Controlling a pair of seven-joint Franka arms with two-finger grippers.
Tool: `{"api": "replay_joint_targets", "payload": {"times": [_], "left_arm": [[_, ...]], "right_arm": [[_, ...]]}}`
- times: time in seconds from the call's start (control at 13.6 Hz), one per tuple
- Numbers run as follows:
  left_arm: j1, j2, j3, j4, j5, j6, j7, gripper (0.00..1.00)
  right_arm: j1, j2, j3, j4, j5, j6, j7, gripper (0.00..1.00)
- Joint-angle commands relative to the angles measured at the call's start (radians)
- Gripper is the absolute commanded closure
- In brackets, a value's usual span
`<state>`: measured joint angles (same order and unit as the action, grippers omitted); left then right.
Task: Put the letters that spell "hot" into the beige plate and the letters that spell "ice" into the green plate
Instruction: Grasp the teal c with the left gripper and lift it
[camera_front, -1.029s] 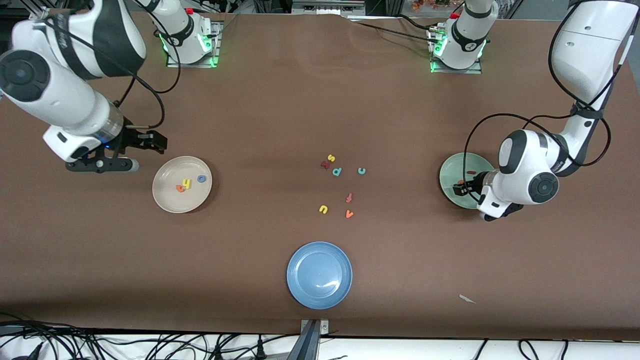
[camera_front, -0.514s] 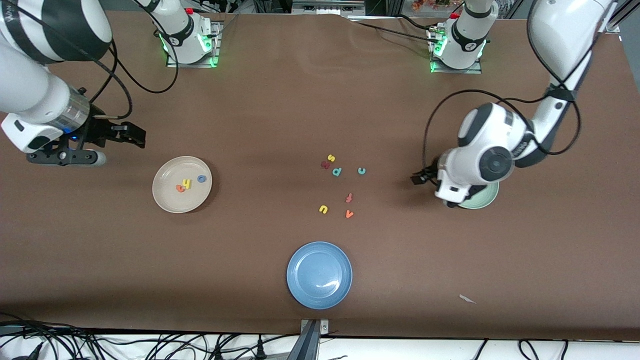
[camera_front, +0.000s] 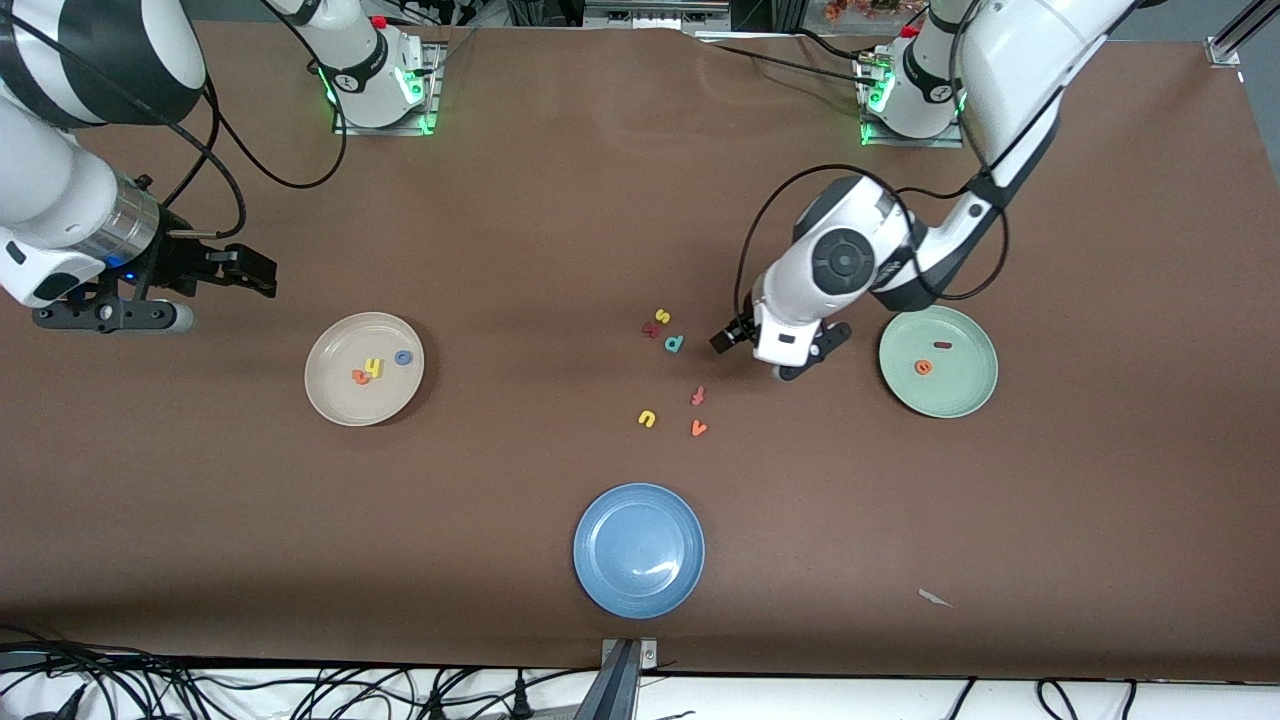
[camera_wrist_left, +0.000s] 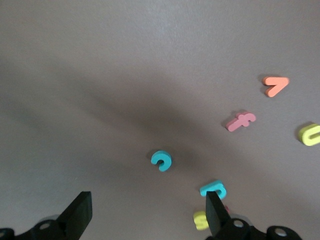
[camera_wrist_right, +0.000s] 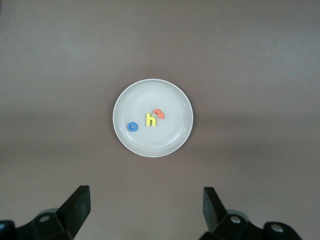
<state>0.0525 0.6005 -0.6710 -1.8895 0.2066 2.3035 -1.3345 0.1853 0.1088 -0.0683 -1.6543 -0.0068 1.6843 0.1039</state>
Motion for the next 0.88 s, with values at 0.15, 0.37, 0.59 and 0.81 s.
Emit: {"api": "replay_joint_targets", "payload": {"times": [0.15,0.37,0.59,0.81], "left_arm": [[-0.006,0.081,0.004,0.009,0.185,0.054,-0.130,0.01],[-0.022,0.107,0.011,0.012,0.185,0.086,-0.147,0.04],[-0.087,0.110,0.065,0.016,0.185,0.099,-0.160,0.08],[-0.134,0.110,0.114,0.013,0.185,0.135,-0.177,0.11]], "right_arm": [[0.017,0.002,-0.007,0.042,0.017,-0.075,-0.009,0.00],[0.025,0.000,-0.007,0.090,0.016,-0.148,-0.004,0.00],[0.023,-0.001,-0.013,0.094,0.016,-0.166,-0.009,0.00],[0.023,-0.001,-0.018,0.106,0.014,-0.170,-0.016,0.00]]}}
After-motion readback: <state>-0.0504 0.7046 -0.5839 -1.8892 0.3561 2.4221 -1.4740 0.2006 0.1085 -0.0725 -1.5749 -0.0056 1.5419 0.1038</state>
